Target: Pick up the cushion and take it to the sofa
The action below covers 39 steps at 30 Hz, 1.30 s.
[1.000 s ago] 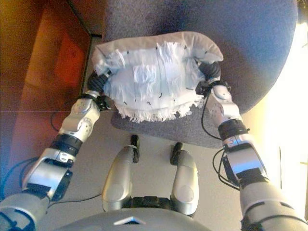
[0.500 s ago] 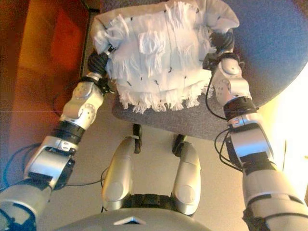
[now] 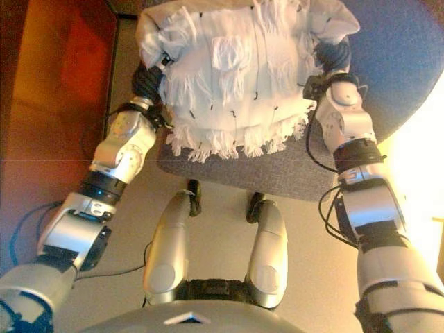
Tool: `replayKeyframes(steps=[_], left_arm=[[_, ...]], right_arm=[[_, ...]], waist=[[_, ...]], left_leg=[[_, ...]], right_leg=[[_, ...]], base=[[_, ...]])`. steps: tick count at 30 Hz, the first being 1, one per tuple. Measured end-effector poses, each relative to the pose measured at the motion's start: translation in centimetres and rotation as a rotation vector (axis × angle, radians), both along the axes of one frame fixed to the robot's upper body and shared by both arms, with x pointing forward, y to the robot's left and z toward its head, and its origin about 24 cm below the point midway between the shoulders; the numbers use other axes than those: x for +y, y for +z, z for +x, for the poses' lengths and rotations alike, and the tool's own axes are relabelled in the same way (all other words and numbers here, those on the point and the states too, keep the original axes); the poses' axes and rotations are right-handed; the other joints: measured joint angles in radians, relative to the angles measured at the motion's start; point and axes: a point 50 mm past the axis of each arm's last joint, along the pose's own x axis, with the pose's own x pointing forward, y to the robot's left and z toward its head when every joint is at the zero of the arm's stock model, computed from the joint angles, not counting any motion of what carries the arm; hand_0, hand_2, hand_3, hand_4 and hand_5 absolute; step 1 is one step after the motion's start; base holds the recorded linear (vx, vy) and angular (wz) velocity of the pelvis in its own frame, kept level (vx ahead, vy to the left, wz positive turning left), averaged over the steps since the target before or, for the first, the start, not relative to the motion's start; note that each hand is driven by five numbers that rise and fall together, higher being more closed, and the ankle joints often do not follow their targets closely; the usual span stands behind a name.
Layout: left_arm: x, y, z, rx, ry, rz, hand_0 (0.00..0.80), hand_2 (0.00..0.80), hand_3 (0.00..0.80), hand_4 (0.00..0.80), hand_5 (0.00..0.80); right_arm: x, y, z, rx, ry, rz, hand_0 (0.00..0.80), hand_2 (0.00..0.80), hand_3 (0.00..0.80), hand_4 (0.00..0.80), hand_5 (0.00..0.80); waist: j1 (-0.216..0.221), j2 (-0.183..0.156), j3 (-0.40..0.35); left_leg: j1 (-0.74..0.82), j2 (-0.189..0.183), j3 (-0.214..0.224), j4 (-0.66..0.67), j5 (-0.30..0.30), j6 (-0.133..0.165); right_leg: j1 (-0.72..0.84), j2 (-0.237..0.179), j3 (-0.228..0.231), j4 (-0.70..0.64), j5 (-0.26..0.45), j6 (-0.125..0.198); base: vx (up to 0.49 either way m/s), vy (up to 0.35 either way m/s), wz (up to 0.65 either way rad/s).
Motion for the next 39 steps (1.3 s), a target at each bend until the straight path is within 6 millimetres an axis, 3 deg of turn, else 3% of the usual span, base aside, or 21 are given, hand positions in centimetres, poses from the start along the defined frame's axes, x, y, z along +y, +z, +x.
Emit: replayKeyframes(steps=[13,19,24,25,26,27,28,39], left_arm=[[-1.5,0.1,-0.2,0.005,-0.041,-0.095,0.8,0.8,0.8,0.8,0.8],[-0.4,-0.1,0.3,0.019,0.109,-0.09,0.8,0.8,0.8,0.8,0.8],[-0.1,-0.2,0.7,0.041,0.152,-0.112,0.8,0.8,0.8,0.8,0.8],[0.0,-0.3,0.8,0.044,0.156,-0.112,0.8,0.8,0.8,0.8,0.8],[0.0,-0.2,0.8,0.044,0.159,-0.111,0.8,0.8,0.8,0.8,0.8],[0.0,-0.1,0.9,0.04,0.159,-0.111,0.116,0.116,0.116,0.116,0.116],[0.0,0.2,1.1,0.034,0.165,-0.111,0.0,0.0,0.0,0.0,0.0],[2.2,1.1,1.6,0.04,0.213,-0.139,0.0,0.0,0.0,0.0,0.0]], right_arm=[[-1.0,0.7,0.2,0.009,-0.018,-0.017,0.8,0.8,0.8,0.8,0.8],[0.6,1.9,1.1,0.034,0.046,-0.079,0.8,0.8,0.8,0.8,0.8],[0.9,2.8,1.5,0.041,0.053,-0.099,0.8,0.8,0.8,0.8,0.8],[1.2,2.9,1.6,0.042,0.058,-0.097,0.631,0.631,0.631,0.631,0.631],[1.3,3.0,1.8,0.045,0.055,-0.094,0.125,0.125,0.125,0.125,0.125],[1.3,3.2,1.9,0.046,0.05,-0.094,0.0,0.0,0.0,0.0,0.0],[1.3,3.5,2.0,0.047,0.043,-0.089,0.0,0.0,0.0,0.0,0.0],[1.6,3.6,2.1,0.041,0.023,-0.057,0.0,0.0,0.0,0.0,0.0]], waist=[[0.004,-0.025,0.013],[0.005,-0.029,0.015],[0.004,-0.027,0.015],[0.006,-0.027,0.015],[0.006,-0.027,0.015],[0.006,-0.025,0.015],[0.006,-0.023,0.015],[0.009,-0.019,0.016]], left_leg=[[-0.01,-0.018,-0.003,0.004,0.0,0.014],[-0.013,-0.026,-0.008,0.004,0.002,0.016],[-0.029,-0.057,-0.015,0.012,0.003,0.017],[-0.031,-0.06,-0.016,0.013,0.003,0.017],[-0.033,-0.063,-0.017,0.015,0.003,0.017],[-0.04,-0.065,-0.018,0.02,0.003,0.017],[-0.049,-0.065,-0.02,0.026,0.003,0.017],[-0.059,-0.031,-0.026,0.046,-0.006,0.002]], right_leg=[[0.003,-0.012,0.0,-0.005,0.009,0.022],[0.004,-0.02,-0.004,0.0,0.007,0.024],[-0.019,-0.057,-0.004,0.052,-0.024,0.025],[-0.022,-0.06,-0.004,0.059,-0.027,0.024],[-0.025,-0.064,-0.004,0.065,-0.031,0.024],[-0.032,-0.067,-0.004,0.074,-0.035,0.024],[-0.04,-0.068,-0.004,0.081,-0.037,0.023],[-0.049,-0.028,0.004,0.086,-0.04,0.016]], base=[[0.011,-0.011,0.03],[0.026,0.035,0.05],[0.039,0.049,0.17],[0.009,0.039,0.11],[0.012,0.041,0.09],[0.03,0.049,0.08],[0.051,0.044,0.06],[0.024,-0.02,-0.05]])
